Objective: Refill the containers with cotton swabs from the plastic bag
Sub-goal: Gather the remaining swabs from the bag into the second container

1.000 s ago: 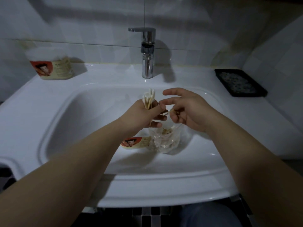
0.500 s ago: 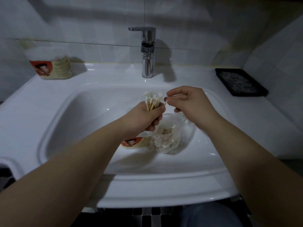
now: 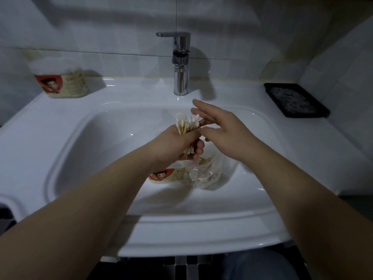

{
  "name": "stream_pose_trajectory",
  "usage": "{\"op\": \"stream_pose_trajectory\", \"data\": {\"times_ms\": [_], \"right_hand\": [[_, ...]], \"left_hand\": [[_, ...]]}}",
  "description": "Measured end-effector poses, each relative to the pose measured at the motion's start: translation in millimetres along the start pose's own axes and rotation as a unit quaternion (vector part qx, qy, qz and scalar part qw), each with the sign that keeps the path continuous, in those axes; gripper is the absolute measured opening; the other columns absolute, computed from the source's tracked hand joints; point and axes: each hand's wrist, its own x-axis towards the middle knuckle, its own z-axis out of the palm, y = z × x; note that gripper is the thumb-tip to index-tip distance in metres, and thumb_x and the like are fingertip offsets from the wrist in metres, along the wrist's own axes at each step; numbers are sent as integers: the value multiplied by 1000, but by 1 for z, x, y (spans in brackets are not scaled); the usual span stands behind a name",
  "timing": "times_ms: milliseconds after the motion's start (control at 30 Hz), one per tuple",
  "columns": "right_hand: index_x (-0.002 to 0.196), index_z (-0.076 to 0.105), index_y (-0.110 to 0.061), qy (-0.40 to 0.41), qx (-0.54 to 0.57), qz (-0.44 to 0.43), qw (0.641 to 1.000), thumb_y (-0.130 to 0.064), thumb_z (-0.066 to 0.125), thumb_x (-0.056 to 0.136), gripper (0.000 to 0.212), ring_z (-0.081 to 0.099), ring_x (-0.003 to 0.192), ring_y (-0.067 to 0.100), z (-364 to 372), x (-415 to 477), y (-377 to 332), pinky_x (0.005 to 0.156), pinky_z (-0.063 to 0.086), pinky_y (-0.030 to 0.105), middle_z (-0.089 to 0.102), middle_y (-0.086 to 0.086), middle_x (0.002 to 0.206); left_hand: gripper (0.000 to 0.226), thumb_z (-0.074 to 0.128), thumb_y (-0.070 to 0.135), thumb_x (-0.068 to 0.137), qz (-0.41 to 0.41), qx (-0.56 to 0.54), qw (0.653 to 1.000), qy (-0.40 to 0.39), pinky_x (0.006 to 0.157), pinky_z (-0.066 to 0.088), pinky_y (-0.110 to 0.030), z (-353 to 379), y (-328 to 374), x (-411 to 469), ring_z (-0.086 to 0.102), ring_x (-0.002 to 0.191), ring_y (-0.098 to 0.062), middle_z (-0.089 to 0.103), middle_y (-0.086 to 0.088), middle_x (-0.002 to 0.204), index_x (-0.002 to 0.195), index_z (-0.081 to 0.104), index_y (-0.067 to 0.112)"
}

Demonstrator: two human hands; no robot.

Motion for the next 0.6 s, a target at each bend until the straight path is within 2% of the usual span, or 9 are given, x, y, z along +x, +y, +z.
{"op": "stream_pose_trajectory", "data": {"times_ms": [67, 100, 167, 267, 333, 400, 467, 600], "right_hand": [[149, 50, -37, -15, -46, 0, 999, -7, 56, 98, 60, 61, 88, -16, 0, -1, 0, 79, 42, 4, 62, -10, 135], [149, 49, -38, -29, -78, 4, 997, -7, 54, 98, 60, 57, 74, -20, 1, -2, 0, 71, 38, 0, 63, -8, 134], [152, 48, -35, -46, -124, -2, 991, -7, 53, 96, 62, 50, 65, -26, 2, -3, 0, 67, 35, -3, 61, -6, 139], [156, 39, -31, -72, -153, -21, 985, -11, 59, 94, 68, 48, 77, -25, -1, -6, -3, 78, 33, -1, 50, -15, 144], [161, 28, -29, -95, -161, -41, 981, -20, 68, 93, 80, 45, 106, -15, -1, -7, -4, 95, 34, 4, 39, -19, 147], [164, 18, -27, -115, -186, -52, 974, -34, 82, 84, 102, 32, 138, 2, 3, -6, -4, 111, 35, 21, 30, -15, 160], [163, 17, -24, -118, -227, -58, 965, -42, 88, 74, 115, 26, 142, 10, 10, -5, -5, 115, 32, 26, 31, -8, 160], [158, 38, -18, -58, -220, -87, 970, -22, 84, 78, 92, 48, 131, 17, 14, 0, -6, 109, 41, 26, 53, 1, 142]], "left_hand": [[18, 54, 22, 106, -3, -9, 1000, 0, 67, 55, -29, -1, 1, 1, 64, 70, -17, 63, -3, 73, 109, 67, 10], [19, 54, 22, 106, -6, -7, 1000, -1, 66, 55, -28, -2, 0, 1, 64, 70, -17, 63, -4, 73, 112, 66, 7], [19, 55, 21, 105, -9, 10, 1000, 0, 64, 55, -27, -2, -1, 1, 64, 68, -17, 63, -4, 71, 107, 63, 4], [15, 57, 21, 105, -15, 4, 1000, 6, 65, 56, -27, -1, -1, 1, 64, 66, -15, 63, -3, 70, 100, 61, 7], [14, 58, 23, 104, -26, -19, 999, 11, 67, 56, -27, -2, 1, 1, 65, 66, -12, 64, 0, 72, 99, 62, 11], [15, 56, 23, 105, -31, -41, 999, 4, 67, 54, -28, -4, 3, 0, 66, 69, -13, 66, -1, 76, 97, 64, 13], [15, 54, 19, 105, -32, -63, 997, -3, 71, 56, -32, -4, 3, 0, 68, 77, -18, 68, -7, 83, 101, 65, 10], [13, 55, 17, 104, -45, -74, 996, -10, 82, 60, -35, -3, 4, -2, 71, 85, -17, 73, -6, 91, 107, 66, 12]]}}
